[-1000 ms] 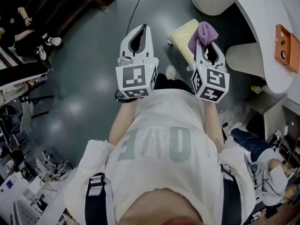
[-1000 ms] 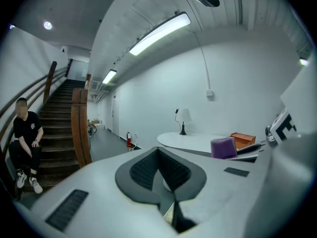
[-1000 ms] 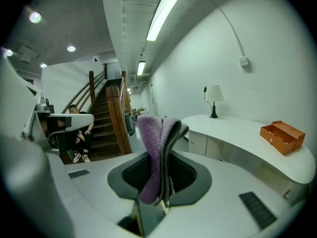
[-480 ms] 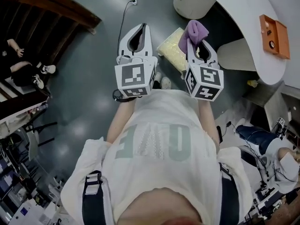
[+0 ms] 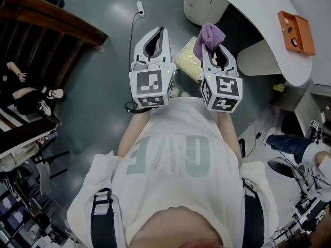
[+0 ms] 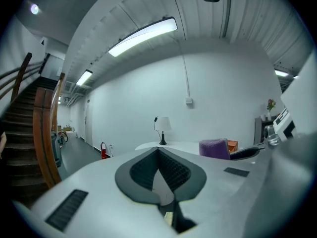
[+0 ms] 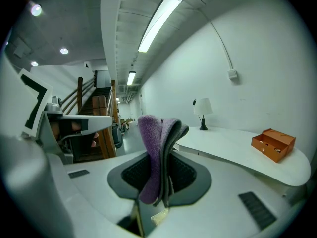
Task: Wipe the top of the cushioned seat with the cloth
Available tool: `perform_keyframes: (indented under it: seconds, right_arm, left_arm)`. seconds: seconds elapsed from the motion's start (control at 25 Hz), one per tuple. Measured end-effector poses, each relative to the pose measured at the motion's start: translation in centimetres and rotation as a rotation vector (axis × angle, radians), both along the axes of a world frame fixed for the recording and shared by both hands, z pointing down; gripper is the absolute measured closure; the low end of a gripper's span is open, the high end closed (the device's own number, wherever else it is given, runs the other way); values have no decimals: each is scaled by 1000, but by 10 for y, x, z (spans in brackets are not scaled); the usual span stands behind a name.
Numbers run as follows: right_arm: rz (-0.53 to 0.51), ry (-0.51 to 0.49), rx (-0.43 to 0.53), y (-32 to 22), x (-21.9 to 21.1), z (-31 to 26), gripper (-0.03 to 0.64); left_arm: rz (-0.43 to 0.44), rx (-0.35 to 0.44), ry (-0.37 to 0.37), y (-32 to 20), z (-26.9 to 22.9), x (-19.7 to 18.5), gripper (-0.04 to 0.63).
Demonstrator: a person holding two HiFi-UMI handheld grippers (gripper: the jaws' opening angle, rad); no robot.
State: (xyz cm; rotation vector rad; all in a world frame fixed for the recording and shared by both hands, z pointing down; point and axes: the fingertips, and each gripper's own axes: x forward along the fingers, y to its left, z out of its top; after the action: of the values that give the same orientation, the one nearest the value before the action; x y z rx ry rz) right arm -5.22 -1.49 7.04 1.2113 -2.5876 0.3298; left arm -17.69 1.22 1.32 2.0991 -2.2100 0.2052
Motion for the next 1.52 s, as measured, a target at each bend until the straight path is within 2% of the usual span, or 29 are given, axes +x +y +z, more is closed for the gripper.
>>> perform_keyframes:
  seconds: [0.36,0.56,0.84,1.0,1.16,1.36,1.52]
  right_arm:
    - [130,7,-3,-8,19,1,525]
    - [206,14,-19,-21,44,4,525]
    - [311,18,-93,-34,76,26,525]
    - [355,26,-150,-49,90,54,525]
    - [400,27,-224,-57,95,95,525]
    - [403,48,-345,-54,93,177,525]
    - [402,58,-380,-64,97,246,525]
  left_arm:
    - [127,-20,-9,-23,3,13,589]
    - [230,-23,-50,-45,2,43,589]
    - [332,-89,-29,-74,22,74,589]
    - [372,-168,-9,-98,57,85,589]
    - [396,-233,-30,-114,101,89,589]
    - [399,-332,-31,-118,193,81,589]
    - [384,-354,-29,-133,261,78,589]
